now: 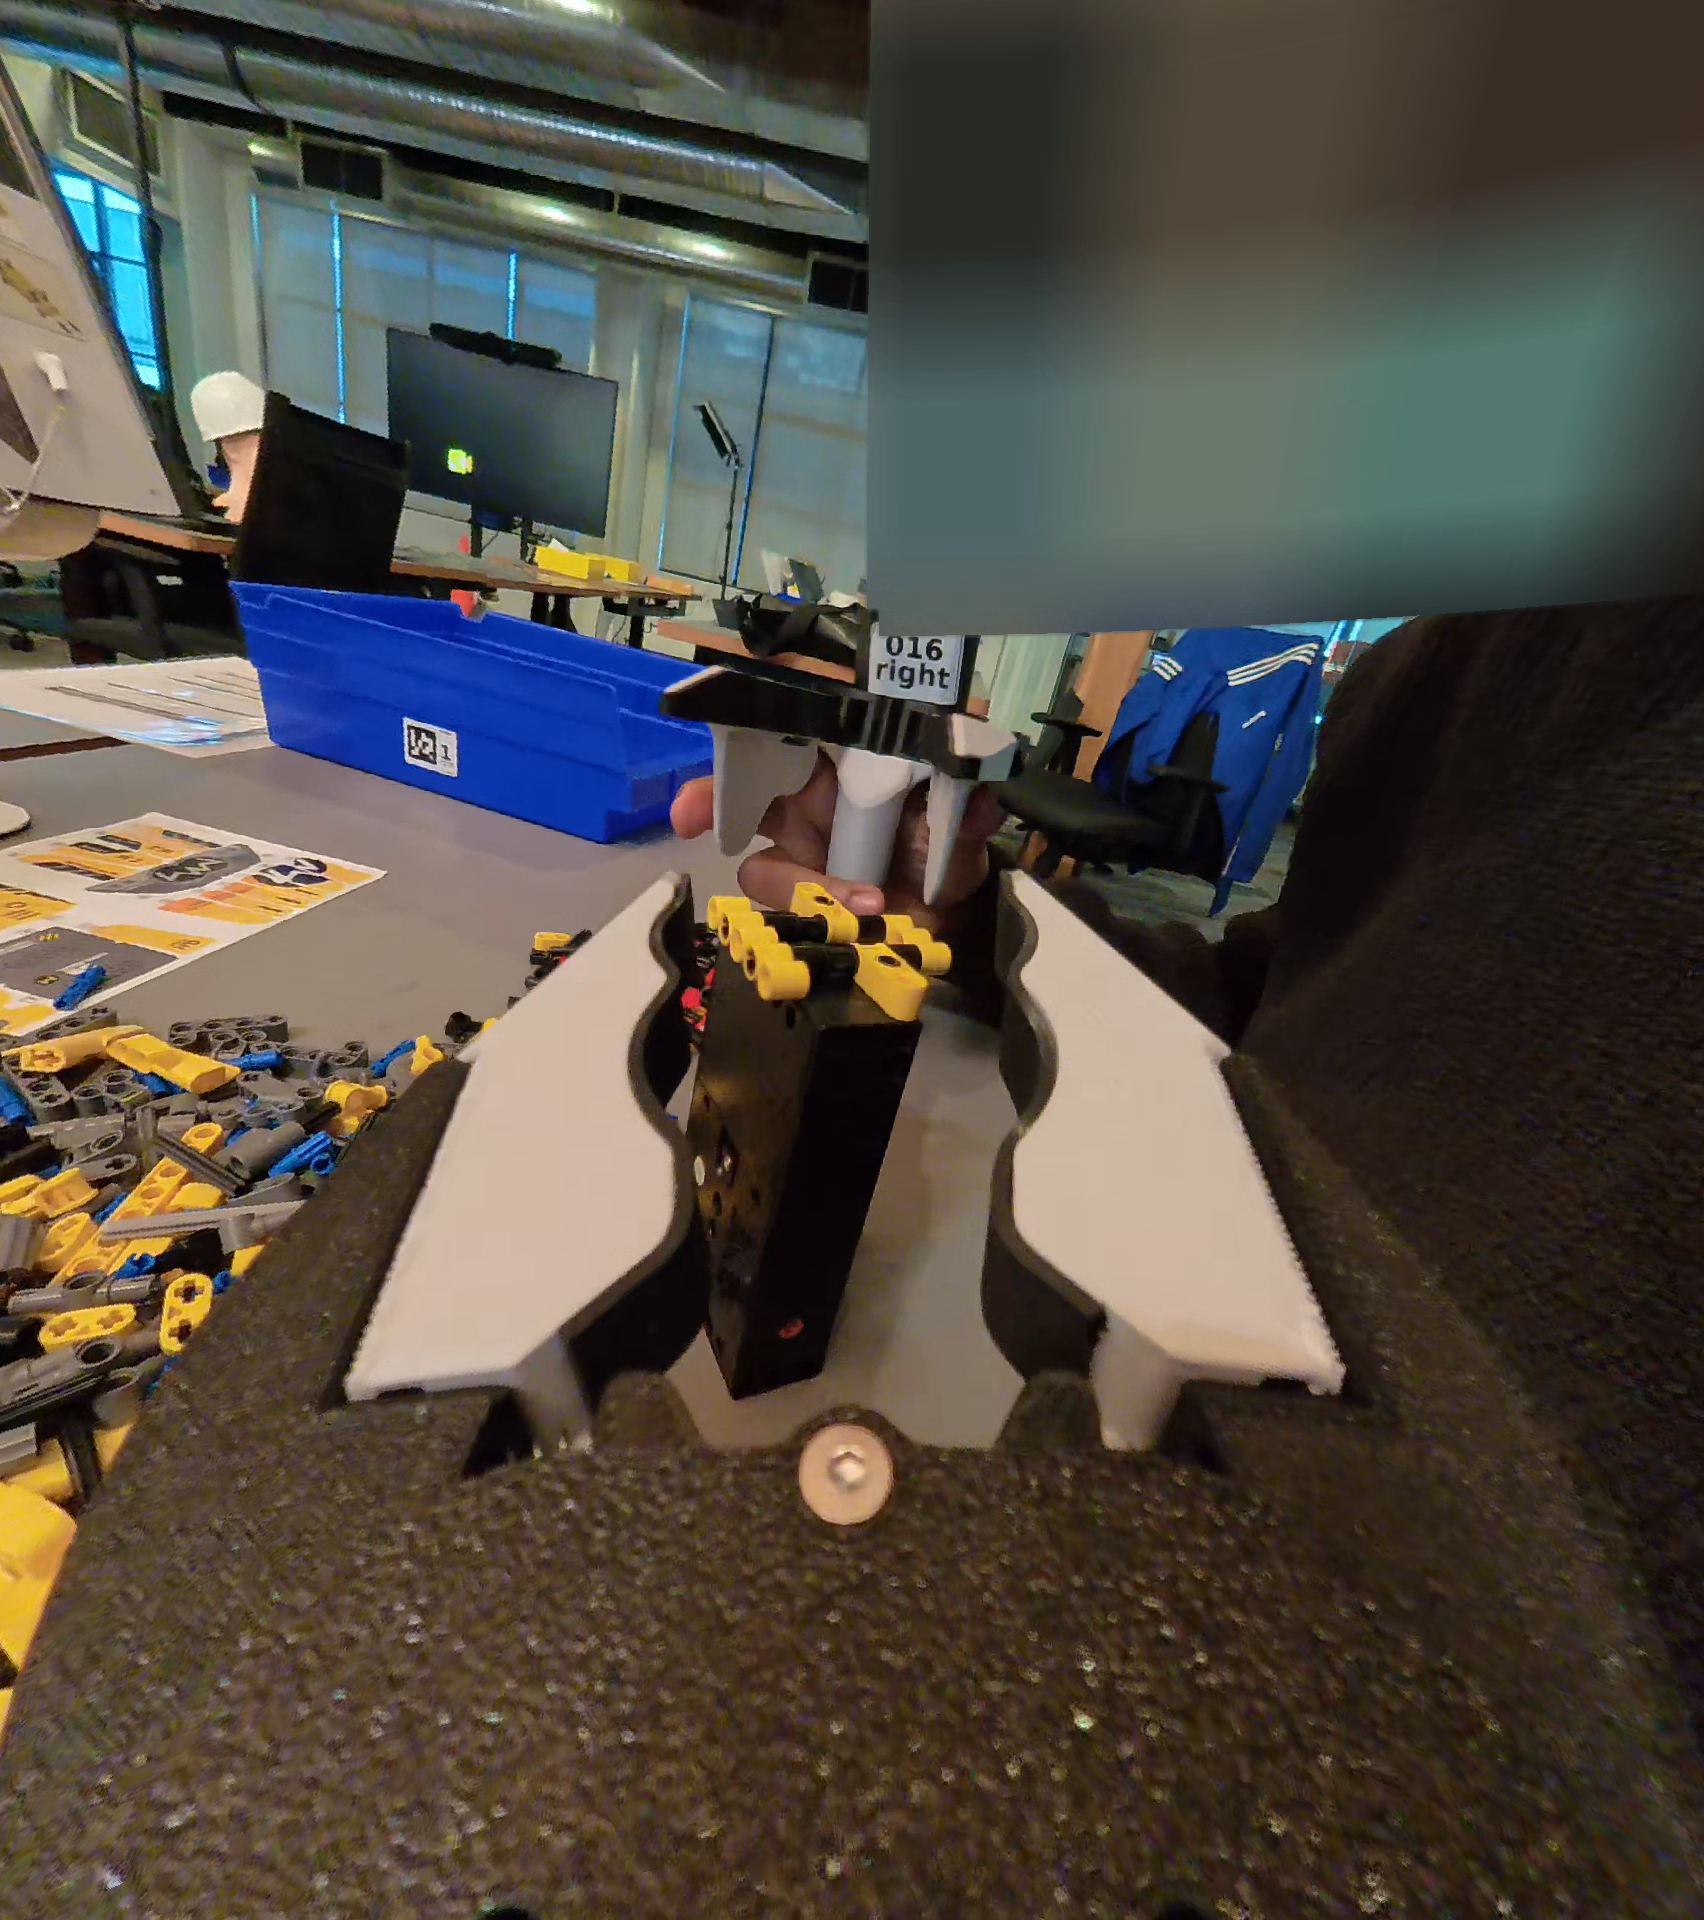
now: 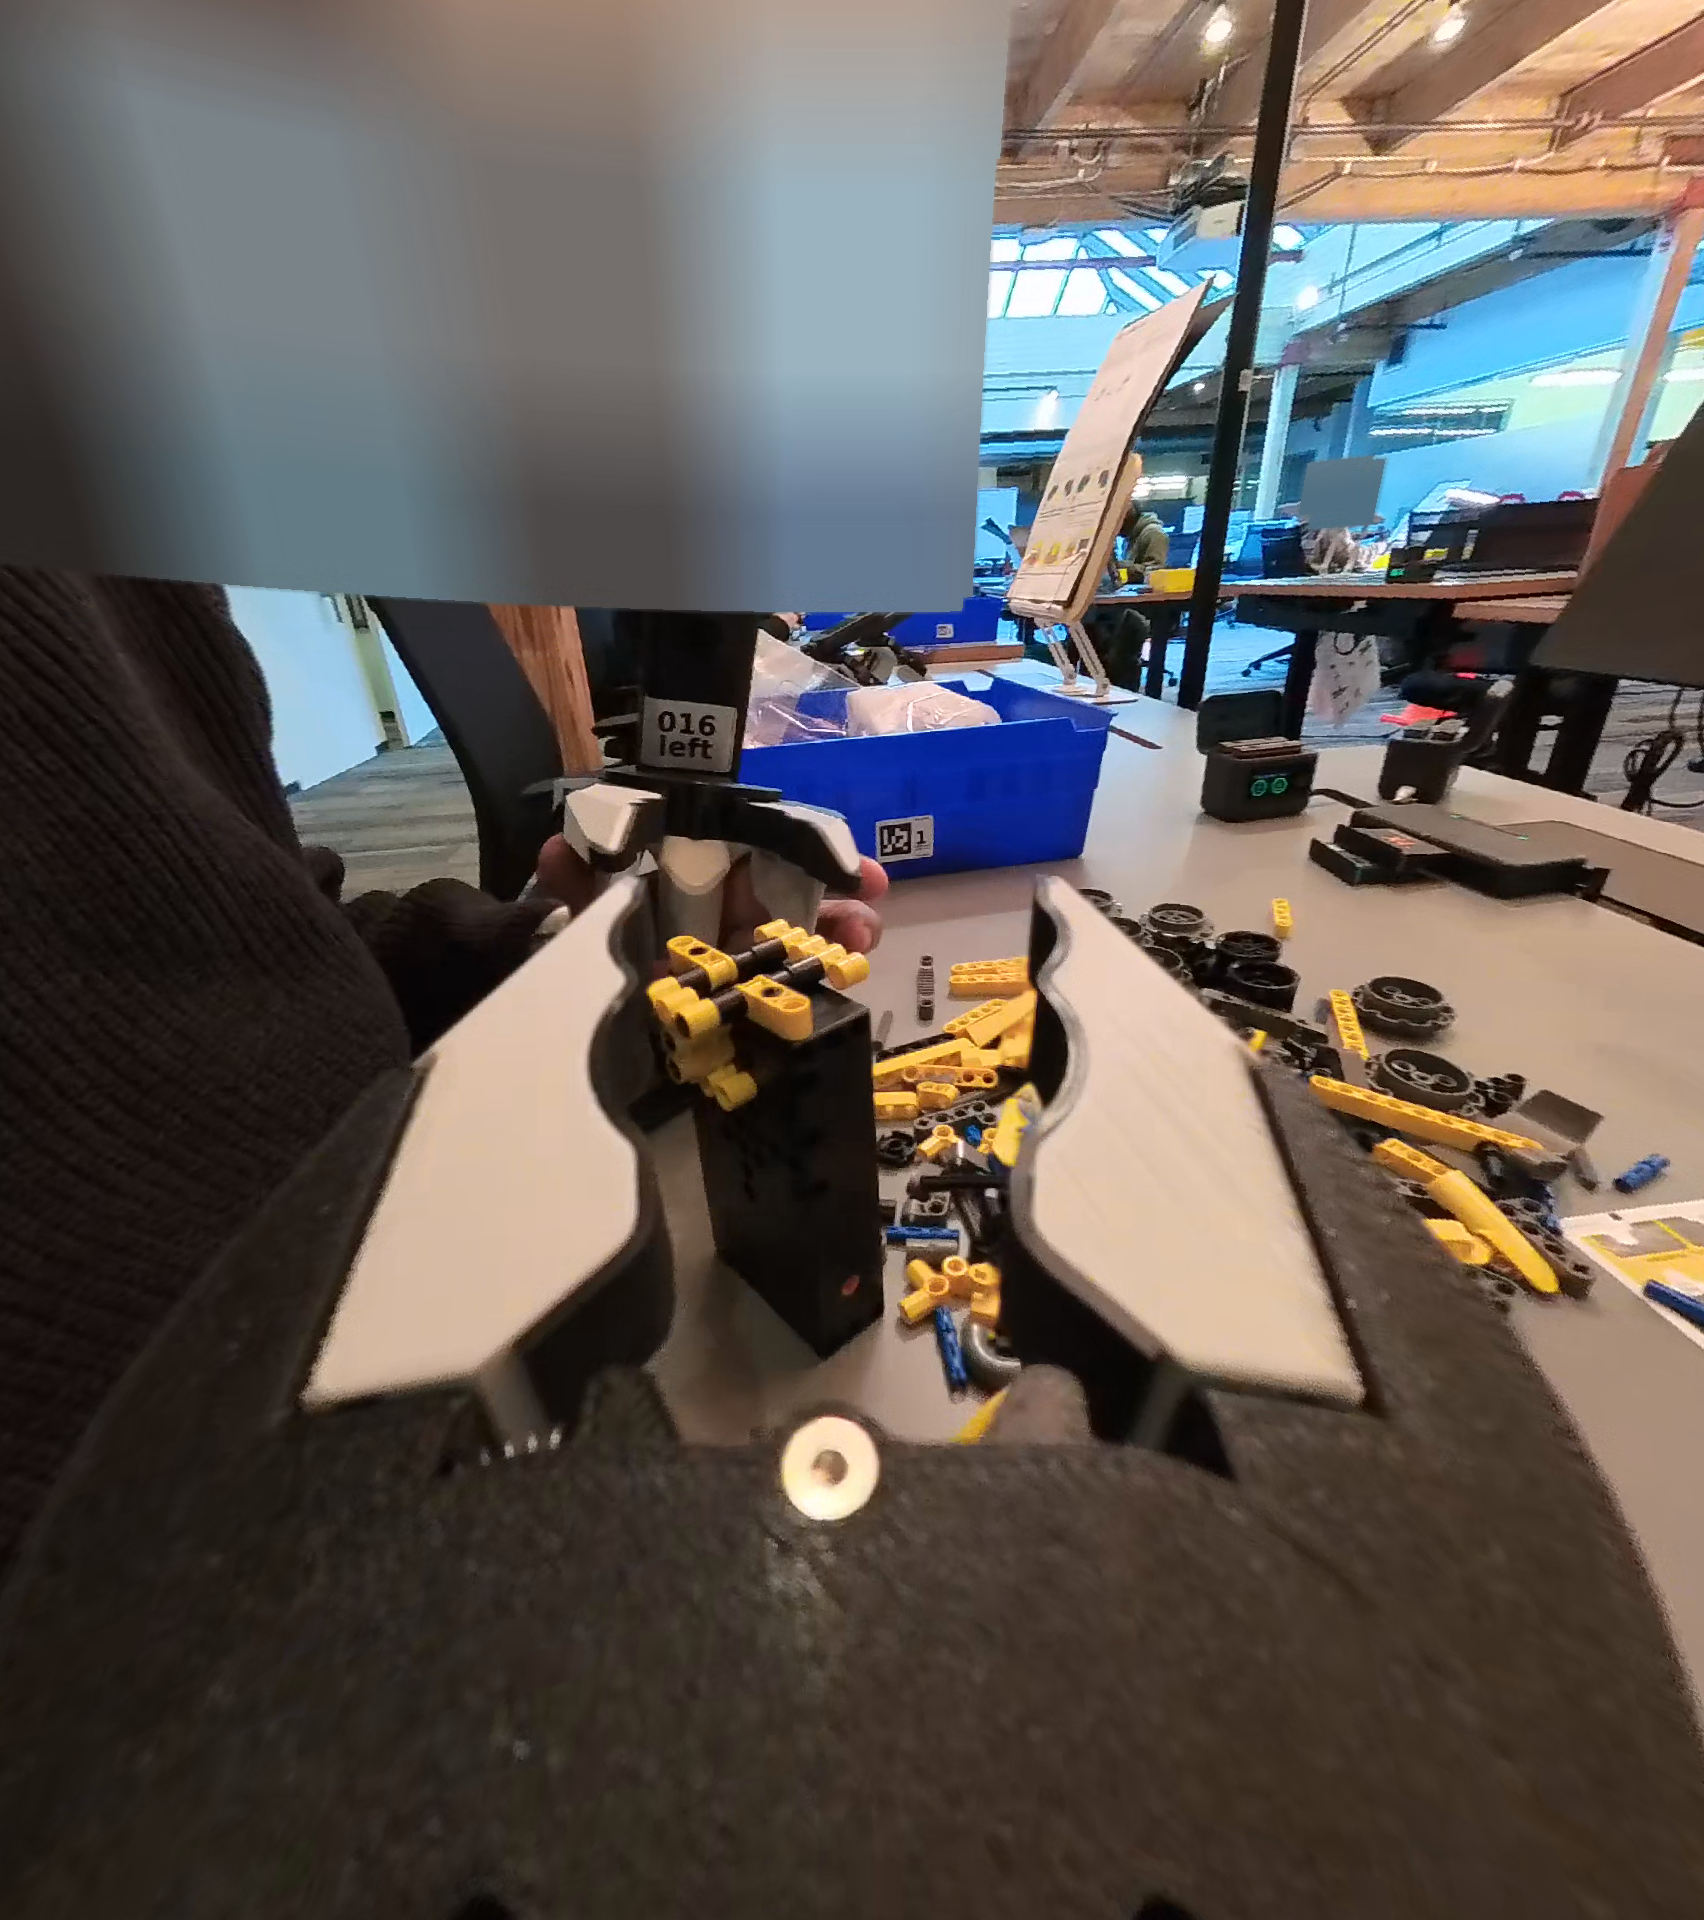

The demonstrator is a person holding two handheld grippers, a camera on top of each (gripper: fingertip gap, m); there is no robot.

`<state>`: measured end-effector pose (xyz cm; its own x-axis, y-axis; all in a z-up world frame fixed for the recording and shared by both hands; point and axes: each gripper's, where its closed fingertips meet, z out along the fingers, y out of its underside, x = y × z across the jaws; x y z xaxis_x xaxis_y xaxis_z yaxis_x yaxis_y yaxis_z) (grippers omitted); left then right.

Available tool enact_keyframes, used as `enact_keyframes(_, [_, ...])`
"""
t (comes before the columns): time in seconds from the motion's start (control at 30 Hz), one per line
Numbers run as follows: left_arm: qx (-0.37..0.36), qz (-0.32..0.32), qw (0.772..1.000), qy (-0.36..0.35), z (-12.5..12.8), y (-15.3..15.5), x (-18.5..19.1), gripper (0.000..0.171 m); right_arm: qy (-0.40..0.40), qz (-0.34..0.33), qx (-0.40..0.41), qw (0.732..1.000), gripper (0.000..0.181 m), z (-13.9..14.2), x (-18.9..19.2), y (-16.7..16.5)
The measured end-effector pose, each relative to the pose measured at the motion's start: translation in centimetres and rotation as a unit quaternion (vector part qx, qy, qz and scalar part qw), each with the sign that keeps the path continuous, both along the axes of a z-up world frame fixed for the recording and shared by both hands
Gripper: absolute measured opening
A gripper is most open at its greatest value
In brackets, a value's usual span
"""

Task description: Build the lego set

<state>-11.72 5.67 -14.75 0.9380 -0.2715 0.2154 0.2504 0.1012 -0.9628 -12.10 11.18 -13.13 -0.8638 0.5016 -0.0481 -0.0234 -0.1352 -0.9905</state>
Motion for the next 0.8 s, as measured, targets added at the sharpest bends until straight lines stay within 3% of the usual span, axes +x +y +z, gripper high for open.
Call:
enact_keyframes(0.63, [0.023,0.015,1.000,-0.015,0.5,-0.5,-1.1,0.057,0.001,-0.038,0.001,0.999,0.070,0.0,-1.0,0.9])
enact_keyframes(0.8, [0.025,0.014,0.999,-0.014,0.6,-0.6,-1.1,0.058,0.003,-0.033,-0.015,0.999,0.055,0.5,-0.8,1.2])
